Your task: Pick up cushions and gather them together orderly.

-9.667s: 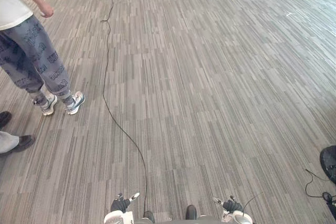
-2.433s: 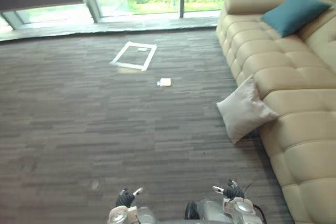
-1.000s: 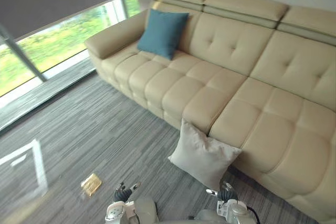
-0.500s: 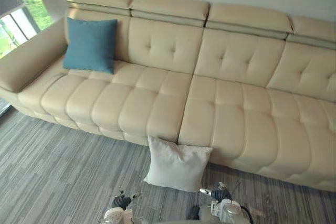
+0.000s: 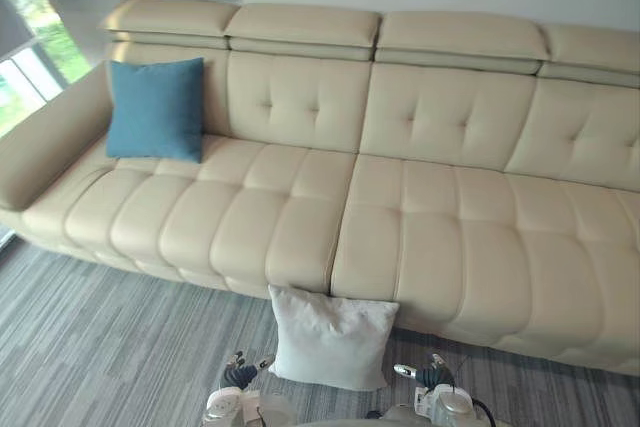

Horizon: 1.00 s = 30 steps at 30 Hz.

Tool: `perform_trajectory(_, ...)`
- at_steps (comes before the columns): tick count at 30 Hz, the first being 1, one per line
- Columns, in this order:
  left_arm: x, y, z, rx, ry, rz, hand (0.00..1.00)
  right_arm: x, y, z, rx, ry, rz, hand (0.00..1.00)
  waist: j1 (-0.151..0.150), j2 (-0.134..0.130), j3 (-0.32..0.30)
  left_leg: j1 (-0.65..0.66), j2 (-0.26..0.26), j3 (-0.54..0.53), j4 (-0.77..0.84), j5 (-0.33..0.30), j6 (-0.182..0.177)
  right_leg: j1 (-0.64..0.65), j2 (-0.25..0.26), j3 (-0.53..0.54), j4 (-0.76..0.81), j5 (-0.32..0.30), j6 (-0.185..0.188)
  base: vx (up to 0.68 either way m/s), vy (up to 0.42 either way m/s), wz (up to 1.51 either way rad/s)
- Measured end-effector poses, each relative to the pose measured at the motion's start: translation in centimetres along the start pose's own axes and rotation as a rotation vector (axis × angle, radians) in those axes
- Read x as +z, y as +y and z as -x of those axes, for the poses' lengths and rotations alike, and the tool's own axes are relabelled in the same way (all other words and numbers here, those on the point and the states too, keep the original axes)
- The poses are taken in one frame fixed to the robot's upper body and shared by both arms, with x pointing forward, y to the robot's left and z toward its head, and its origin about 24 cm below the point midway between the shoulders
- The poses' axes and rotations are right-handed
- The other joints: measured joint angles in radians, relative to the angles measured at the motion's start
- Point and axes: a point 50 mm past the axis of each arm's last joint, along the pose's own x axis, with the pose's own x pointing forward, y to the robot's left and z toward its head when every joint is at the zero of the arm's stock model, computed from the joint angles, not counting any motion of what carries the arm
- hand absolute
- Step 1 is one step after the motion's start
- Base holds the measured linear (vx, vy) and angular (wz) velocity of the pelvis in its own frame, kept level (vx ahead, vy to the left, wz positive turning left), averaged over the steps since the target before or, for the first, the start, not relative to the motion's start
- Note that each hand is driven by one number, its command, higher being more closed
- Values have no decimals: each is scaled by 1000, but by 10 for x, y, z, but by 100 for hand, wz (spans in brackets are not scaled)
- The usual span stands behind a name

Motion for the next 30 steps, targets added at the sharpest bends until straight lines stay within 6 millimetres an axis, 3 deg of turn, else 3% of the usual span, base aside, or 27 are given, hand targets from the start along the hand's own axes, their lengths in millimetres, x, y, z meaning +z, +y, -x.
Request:
perform_trajectory(1, 1, 3, -1, 6, -1, -5, 0, -4, 2, 1, 5, 14, -3, 0, 0, -17, -9, 10, -6, 24, -6, -5, 10, 1, -2, 20, -29, 19, 10, 101, 125, -29)
perform_trajectory(3, 2, 5, -1, 11, -4, -11, 0, -6, 5, 2, 10, 18, -10, 0, 1, -27, -16, 17, -18, 39, -13, -5, 12, 8, -10, 34, -46, 32, 19, 131, 152, -29)
perform_trajectory(6, -2, 4, -1, 6, 15, -24, 0, -7, 4, 2, -1, 17, -16, 0, -2, -22, -15, 81, -48, 64, -68, 2, 29, 37, -30, 50, -65, 37, 29, 90, 115, -17)
perform_trajectory(10, -2, 2, -1, 7, 15, -28, 0, -5, 1, 2, -10, 10, -36, 0, -1, -13, -11, 82, -50, 69, -79, 3, 30, 33, -32, 51, -54, 32, 36, 37, 18, -3)
perform_trajectory(13, 13, 1, -5, 28, -21, -12, 0, 7, -1, -2, -29, -19, -66, 0, 1, -16, 43, 24, -52, 61, -29, 0, 33, -41, -53, 54, 53, -5, 36, -84, -48, 9)
perform_trajectory(14, 26, -1, -8, 28, -57, -15, 0, 14, -3, -4, -39, -38, -65, 0, 0, -23, 63, -30, -49, 48, 21, -10, 41, -84, -59, 53, 92, -17, 32, -157, -73, 27)
perform_trajectory(15, 44, -9, -11, 20, -111, -10, 0, 30, -9, -8, -60, -76, -71, 0, 1, -9, 111, -125, -41, 30, 111, -30, 43, -165, -61, 52, 156, -31, 27, -166, -70, 23)
perform_trajectory(17, 74, -14, -14, 26, -191, 12, 0, 58, -13, -13, -81, -147, -88, 0, 4, -6, 178, -257, -20, 20, 215, -54, 44, -288, -62, 57, 246, -51, 16, -252, -68, 5)
perform_trajectory(18, 80, -15, -14, 28, -208, 16, 0, 65, -14, -13, -87, -166, -90, 0, 4, -5, 193, -282, -13, 19, 239, -62, 44, -314, -62, 60, 268, -55, 12, -245, -55, -5)
perform_trajectory(20, 113, -14, -15, 45, -296, 45, 0, 93, -18, -14, -105, -253, -120, 0, 2, -11, 245, -404, 3, -8, 343, -93, 40, -425, -63, 64, 357, -86, 2, -235, -36, 1)
perform_trajectory(22, 134, -13, -14, 57, -358, 71, 0, 109, -18, -14, -118, -293, -134, 0, 2, -17, 252, -501, 9, -27, 393, -100, 48, -510, -65, 62, 402, -89, -2, -219, -36, 10)
perform_trajectory(24, 171, -11, -10, 73, -466, 113, 0, 140, -10, -12, -108, -372, -170, 0, 2, -24, 300, -595, 21, -35, 447, -99, 47, -601, -65, 63, 447, -88, -8, -157, -22, -2)
perform_trajectory(25, 178, -11, -9, 76, -485, 127, 0, 147, -8, -11, -102, -388, -181, 0, 1, -26, 309, -619, 23, -36, 460, -98, 47, -624, -66, 64, 459, -85, -13, -126, -5, -6)
perform_trajectory(27, 214, -13, -1, 78, -581, 194, 0, 186, 2, -5, -91, -481, -208, 0, -1, -26, 346, -730, 25, -49, 510, -96, 47, -732, -69, 68, 507, -78, -25, -111, -7, -3)
perform_trajectory(28, 222, -14, 1, 76, -603, 208, 0, 195, 4, -3, -85, -505, -213, 0, -1, -25, 355, -756, 25, -52, 522, -94, 51, -756, -69, 68, 518, -77, -27, -91, -11, 4)
perform_trajectory(30, 253, -20, 10, 57, -674, 245, 0, 233, 16, 9, -53, -608, -248, 0, -3, -27, 369, -873, 25, -60, 566, -84, 51, -871, -79, 66, 566, -80, -31, -77, -27, 8)
